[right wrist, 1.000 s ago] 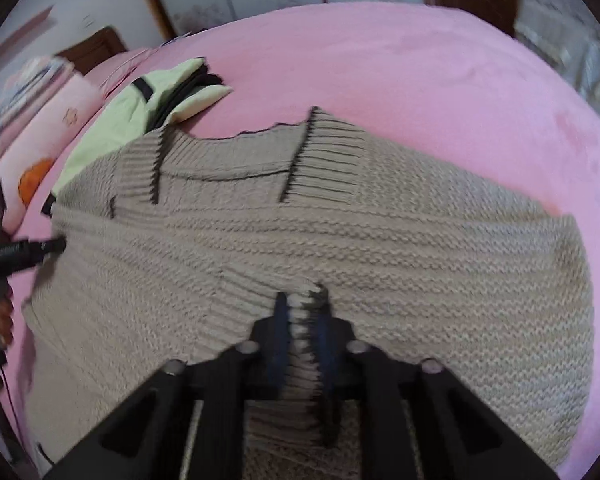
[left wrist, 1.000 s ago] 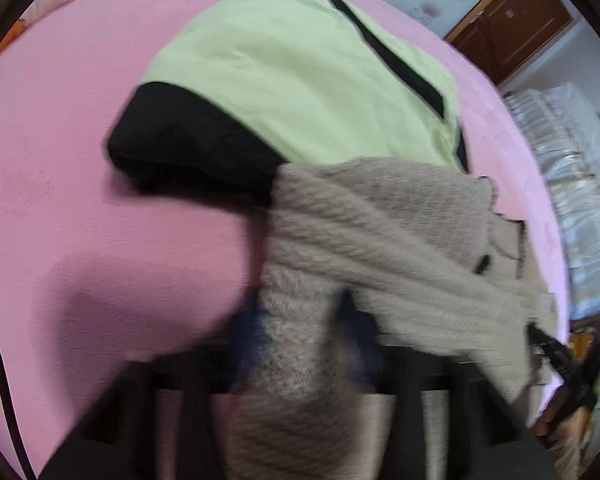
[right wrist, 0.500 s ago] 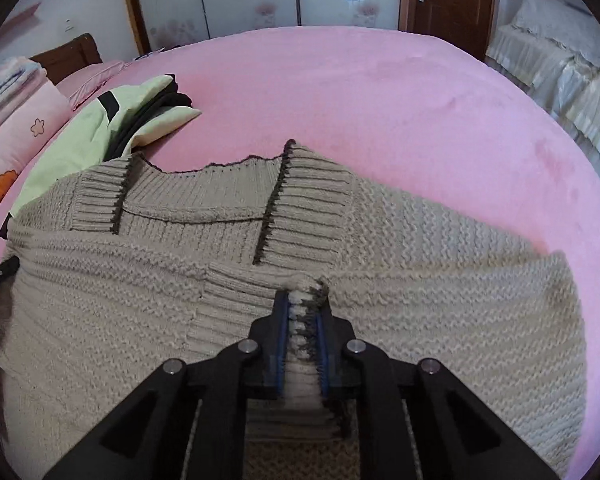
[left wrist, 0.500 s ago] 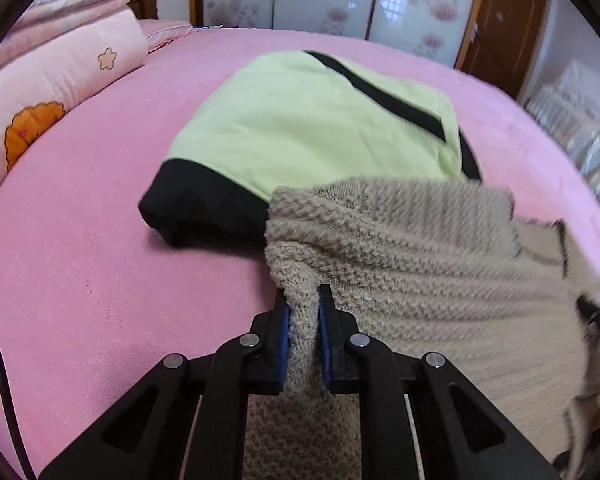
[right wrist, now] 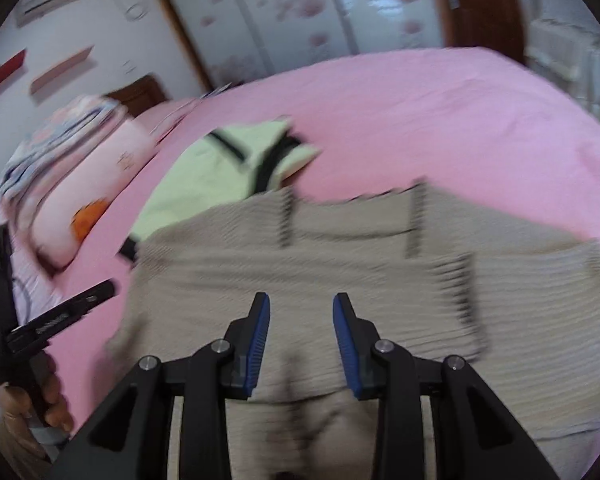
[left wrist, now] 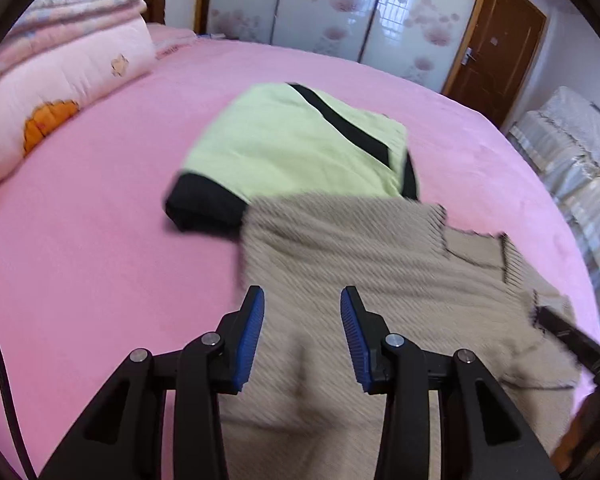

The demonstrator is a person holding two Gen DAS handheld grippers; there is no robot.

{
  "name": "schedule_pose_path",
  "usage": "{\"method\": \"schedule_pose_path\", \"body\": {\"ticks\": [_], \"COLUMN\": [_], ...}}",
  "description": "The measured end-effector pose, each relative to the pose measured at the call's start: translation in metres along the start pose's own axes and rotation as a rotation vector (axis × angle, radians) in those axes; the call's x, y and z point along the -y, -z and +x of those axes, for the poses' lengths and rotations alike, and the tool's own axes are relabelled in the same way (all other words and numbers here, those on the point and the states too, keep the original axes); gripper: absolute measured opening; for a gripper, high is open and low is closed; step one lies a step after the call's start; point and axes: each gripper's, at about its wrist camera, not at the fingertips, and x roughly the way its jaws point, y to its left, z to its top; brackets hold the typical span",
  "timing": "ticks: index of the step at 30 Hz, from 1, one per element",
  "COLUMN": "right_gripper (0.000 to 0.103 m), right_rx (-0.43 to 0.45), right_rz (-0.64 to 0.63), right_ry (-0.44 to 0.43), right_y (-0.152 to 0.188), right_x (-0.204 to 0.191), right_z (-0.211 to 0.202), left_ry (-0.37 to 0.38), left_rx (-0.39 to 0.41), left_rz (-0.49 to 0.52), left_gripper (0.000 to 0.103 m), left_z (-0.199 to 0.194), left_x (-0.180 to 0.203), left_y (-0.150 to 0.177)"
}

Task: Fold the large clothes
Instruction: 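Fold the cardigan side inward with the left gripper and release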

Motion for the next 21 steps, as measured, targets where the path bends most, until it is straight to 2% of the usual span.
{"method": "schedule_pose_path", "body": {"ticks": [3,5,6,7,8,9,11,15,18,21], "right_gripper": [0.033,0.033,0.029,0.024,0.009,0.0,0.0,0.0,0.0,0.0], "right_rx": [-0.084,-0.153,-0.179,-0.18,-0.18,-0.176,-0.16,-0.11,-0.093,-0.097], "right_rz": [-0.065,-0.089,-0.094,-0.094,-0.089,-0.076,-0.036,0.074,0.15,0.142], "right_ry": [-0.032,-0.027,-0.003,0.002,0.008,0.028,0.056,0.213,0.218,0.208], "right_y": [0.01,0.021,0.025,0.028,0.028,0.028,0.026,0.02,0.019,0.02], "right_x": [-0.032,-0.043,-0.041,-0.035,-0.025,-0.011,0.015,0.086,0.119,0.118], "right_z": [0.03,0.056,0.065,0.065,0.065,0.062,0.052,0.026,0.013,0.007], "left_ry": [0.0,-0.014,-0.029,-0.036,-0.036,-0.029,-0.021,0.002,0.01,-0.007], "left_rx": [-0.029,-0.072,-0.09,-0.097,-0.097,-0.092,-0.082,-0.092,-0.103,-0.117], "left_rz": [-0.006,-0.02,-0.026,-0.024,-0.015,0.003,0.028,0.044,0.059,0.089], "left_gripper": [0.038,0.038,0.038,0.036,0.036,0.035,0.035,0.035,0.035,0.038], "left_z": [0.009,0.025,0.034,0.039,0.045,0.048,0.048,0.049,0.048,0.048], "left_x": [0.01,0.011,0.009,0.007,0.005,0.004,0.004,0.002,0.002,0.008], "left_y": [0.017,0.03,0.038,0.043,0.047,0.051,0.053,0.05,0.048,0.043]}}
